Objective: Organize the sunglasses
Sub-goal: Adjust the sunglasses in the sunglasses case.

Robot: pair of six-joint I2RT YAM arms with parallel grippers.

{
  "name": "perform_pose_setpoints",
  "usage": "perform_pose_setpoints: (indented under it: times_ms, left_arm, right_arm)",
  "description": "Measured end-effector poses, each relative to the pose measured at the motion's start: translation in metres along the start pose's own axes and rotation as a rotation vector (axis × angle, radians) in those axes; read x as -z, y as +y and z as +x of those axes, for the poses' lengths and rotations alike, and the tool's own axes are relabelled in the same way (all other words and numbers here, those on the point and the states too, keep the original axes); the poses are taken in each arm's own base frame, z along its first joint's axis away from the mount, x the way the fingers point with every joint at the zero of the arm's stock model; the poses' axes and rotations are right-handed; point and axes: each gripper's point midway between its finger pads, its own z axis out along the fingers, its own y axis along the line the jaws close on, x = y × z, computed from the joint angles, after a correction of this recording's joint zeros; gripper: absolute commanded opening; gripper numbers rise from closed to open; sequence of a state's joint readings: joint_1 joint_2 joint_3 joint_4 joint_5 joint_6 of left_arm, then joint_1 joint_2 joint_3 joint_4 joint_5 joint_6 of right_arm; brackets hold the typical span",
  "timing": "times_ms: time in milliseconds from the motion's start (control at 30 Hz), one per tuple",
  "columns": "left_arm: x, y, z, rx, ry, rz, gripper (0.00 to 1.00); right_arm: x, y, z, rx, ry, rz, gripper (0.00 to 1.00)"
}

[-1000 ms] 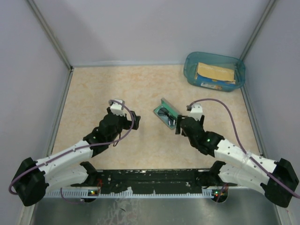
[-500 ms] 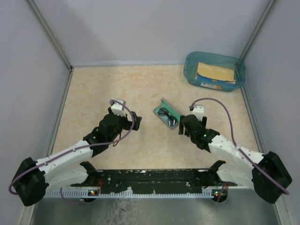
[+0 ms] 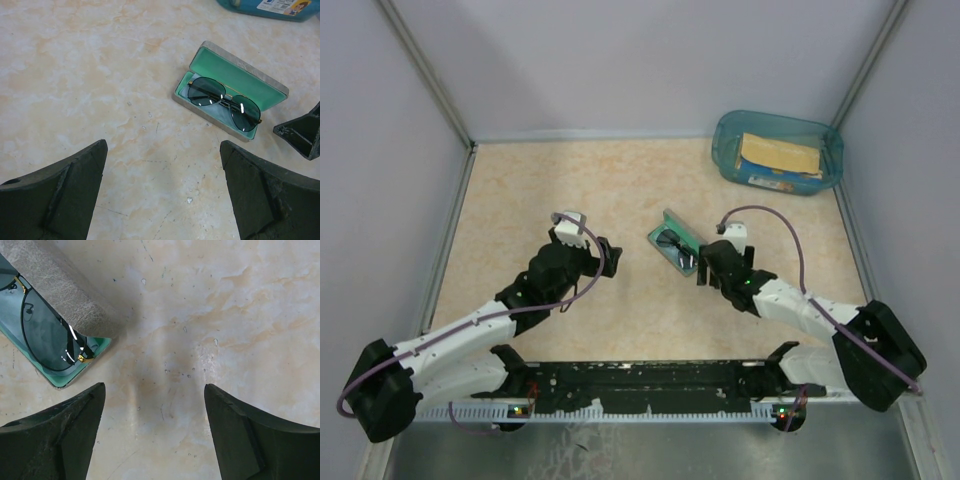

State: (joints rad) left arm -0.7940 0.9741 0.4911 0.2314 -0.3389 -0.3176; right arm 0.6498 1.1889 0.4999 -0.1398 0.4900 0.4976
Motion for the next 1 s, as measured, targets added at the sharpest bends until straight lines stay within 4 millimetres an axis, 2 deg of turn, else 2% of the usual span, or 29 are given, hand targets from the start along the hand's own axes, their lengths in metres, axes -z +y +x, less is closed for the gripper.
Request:
perform_pose_setpoints:
  times_ms: [300, 1000]
  left_arm:
    - [0.0, 0.0, -0.001, 0.001, -0.003, -0.001, 1.0]
    - [-0.001, 0.003, -0.006, 0.007, -0.029, -0.02, 1.0]
  right_arm:
    - [-0.007, 0.006, -0.009, -0.006, -0.01, -0.011, 0.8]
    - [-0.017, 0.01, -0.008, 0.01, 0.001, -0.007, 0.8]
